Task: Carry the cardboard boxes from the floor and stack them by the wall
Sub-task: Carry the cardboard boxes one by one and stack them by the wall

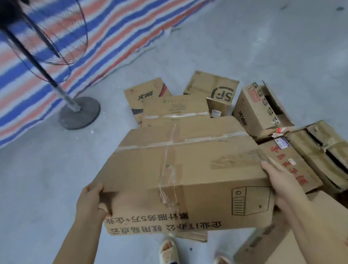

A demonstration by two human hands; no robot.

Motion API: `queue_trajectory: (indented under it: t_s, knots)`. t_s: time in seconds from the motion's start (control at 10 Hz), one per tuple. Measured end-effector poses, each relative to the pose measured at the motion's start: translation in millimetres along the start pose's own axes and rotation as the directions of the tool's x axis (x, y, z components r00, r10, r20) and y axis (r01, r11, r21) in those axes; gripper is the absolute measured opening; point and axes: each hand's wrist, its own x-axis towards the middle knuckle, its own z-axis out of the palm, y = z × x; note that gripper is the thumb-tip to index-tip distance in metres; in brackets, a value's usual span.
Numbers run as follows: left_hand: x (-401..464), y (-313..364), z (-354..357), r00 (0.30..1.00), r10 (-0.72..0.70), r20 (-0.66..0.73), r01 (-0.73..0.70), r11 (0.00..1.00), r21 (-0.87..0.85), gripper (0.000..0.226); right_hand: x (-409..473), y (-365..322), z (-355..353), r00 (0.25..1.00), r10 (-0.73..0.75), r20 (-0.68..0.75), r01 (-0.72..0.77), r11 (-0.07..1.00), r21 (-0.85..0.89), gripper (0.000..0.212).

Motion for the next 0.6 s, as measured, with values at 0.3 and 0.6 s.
queue_trajectory:
  t_s: [0.3, 0.6]
  knots:
    - [-117.5, -62.6, -67.6, 0.974, 0.068, -0.217, -0.084, 0.994, -0.067, 0.043, -7.3, -31.4, -16.0, 0.958, -0.02, 0.287, 0.025, 1.0, -0.015, 0.035]
    - [-220.4, -146.3, -147.3, 0.918, -0.107, -0.381, -0.037, 0.935, -0.352, 0.04, -41.9, -21.4, -9.2, 0.883, 0.012, 0.468, 0.062, 0.988, -0.142, 0.038]
